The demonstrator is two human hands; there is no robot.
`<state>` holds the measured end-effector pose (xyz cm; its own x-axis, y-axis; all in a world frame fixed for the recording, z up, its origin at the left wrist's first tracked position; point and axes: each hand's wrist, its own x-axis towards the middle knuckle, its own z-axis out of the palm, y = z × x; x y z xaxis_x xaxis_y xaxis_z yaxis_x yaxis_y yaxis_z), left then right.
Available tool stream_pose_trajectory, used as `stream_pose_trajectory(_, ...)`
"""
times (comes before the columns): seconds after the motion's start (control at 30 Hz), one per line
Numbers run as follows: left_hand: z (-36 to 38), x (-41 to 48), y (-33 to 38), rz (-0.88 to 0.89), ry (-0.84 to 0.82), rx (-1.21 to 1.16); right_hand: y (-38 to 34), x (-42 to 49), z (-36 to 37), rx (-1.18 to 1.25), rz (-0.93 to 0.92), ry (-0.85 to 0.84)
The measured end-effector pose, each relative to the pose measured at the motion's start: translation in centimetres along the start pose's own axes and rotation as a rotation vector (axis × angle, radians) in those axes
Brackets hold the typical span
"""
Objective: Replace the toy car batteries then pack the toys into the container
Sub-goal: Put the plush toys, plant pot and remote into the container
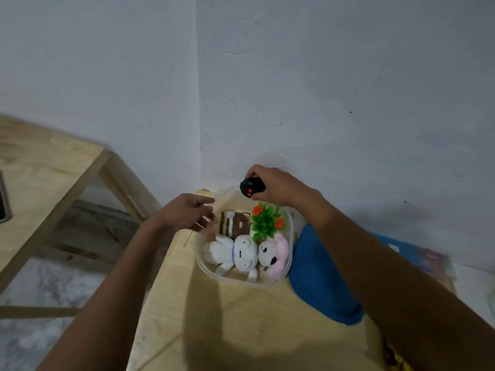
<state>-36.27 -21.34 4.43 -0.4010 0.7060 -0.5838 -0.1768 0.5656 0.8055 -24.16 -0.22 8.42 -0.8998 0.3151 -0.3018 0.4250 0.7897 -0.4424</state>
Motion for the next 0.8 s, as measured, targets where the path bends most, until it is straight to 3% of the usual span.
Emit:
stream_pose_trajectory(0.23,4.3,2.6,-1.7,0.027,0.250,0.384,-1.6,2.2,2.7,0.129,0.016,0.086)
stream_pose_trajectory(0.5,6.3,3.0,-1.6,-0.144,0.420,0.746,-1.5,3.3,5.4,0.117,0.059,0.061)
stream_pose_trajectory(0.8,7.3,2.8,-1.9,-0.107,0.335,0.983,-1.4,3.1,8.4,-0.184,0.039,0.110)
